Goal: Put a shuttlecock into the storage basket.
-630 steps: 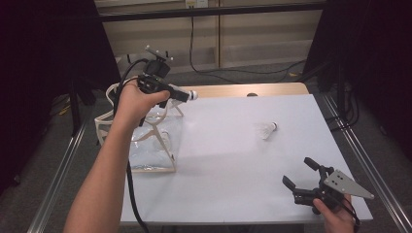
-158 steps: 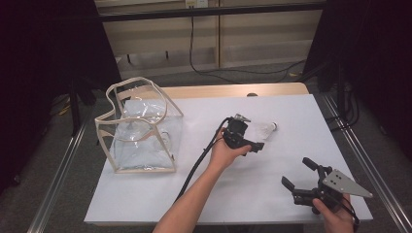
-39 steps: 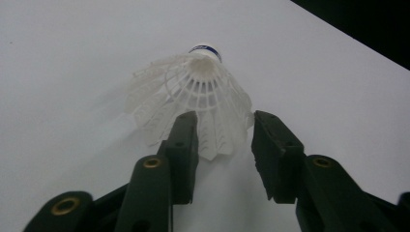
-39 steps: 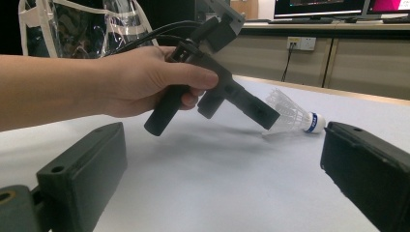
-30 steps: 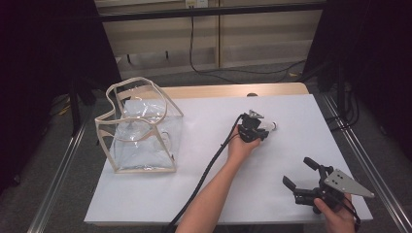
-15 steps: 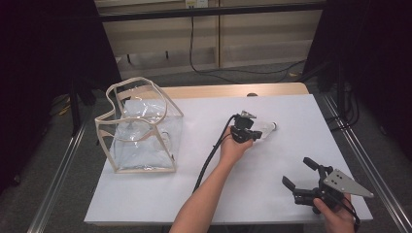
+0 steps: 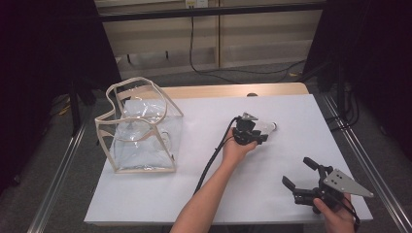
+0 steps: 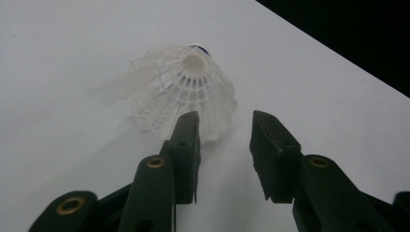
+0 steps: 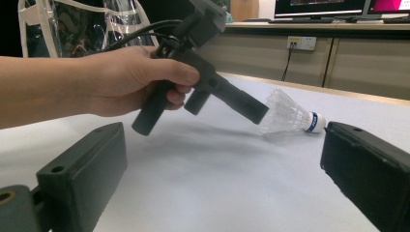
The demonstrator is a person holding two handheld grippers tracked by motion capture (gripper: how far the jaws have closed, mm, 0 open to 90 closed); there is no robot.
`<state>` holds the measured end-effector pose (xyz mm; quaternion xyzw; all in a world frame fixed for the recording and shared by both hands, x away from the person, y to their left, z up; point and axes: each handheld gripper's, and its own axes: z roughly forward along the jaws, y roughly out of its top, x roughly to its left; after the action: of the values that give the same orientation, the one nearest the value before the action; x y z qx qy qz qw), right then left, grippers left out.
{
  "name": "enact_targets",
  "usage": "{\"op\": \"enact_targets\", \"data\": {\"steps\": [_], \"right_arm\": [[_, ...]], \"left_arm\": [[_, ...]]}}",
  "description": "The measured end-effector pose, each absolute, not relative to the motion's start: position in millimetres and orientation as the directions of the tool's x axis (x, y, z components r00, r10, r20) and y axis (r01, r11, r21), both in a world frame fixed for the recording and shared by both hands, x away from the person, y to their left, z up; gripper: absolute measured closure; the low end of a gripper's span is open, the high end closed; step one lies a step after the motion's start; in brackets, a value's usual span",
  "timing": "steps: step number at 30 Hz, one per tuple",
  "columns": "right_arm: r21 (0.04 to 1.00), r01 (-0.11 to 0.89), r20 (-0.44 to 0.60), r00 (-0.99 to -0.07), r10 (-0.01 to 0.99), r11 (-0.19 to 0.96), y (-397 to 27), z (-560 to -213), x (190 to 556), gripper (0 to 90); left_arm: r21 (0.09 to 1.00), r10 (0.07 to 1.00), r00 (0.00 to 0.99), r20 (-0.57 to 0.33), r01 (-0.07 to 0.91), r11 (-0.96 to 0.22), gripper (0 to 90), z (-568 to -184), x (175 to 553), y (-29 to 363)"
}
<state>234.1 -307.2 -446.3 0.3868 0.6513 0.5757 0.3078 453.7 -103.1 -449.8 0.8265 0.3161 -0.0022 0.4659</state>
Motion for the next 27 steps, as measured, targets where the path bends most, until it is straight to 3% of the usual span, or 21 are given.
{"op": "enact_targets", "data": {"steps": [10, 18, 21, 27], "right_arm": [[0.988, 0.151, 0.048, -0.511, 0.858, 0.035, -307.4, -446.3, 233.8, 2.3], [0.988, 0.150, 0.048, -0.515, 0.856, 0.035, -307.4, -446.6, 233.8, 2.3], [0.988, 0.150, 0.051, -0.515, 0.856, 0.031, -307.8, -446.5, 233.8, 2.3], [0.988, 0.151, 0.051, -0.515, 0.856, 0.032, -307.6, -446.7, 234.3, 2.4]], "left_arm": [[0.780, 0.558, 0.782, -0.275, 0.522, -0.347, 59.6, -454.7, 460.7, -121.0], [0.779, 0.553, 0.786, -0.278, 0.521, -0.349, 71.6, -458.1, 465.2, -132.5], [0.765, 0.541, 0.788, -0.294, 0.533, -0.361, 89.4, -456.5, 463.8, -134.0], [0.759, 0.521, 0.795, -0.310, 0.537, -0.368, 90.0, -446.8, 462.3, -125.6]]}}
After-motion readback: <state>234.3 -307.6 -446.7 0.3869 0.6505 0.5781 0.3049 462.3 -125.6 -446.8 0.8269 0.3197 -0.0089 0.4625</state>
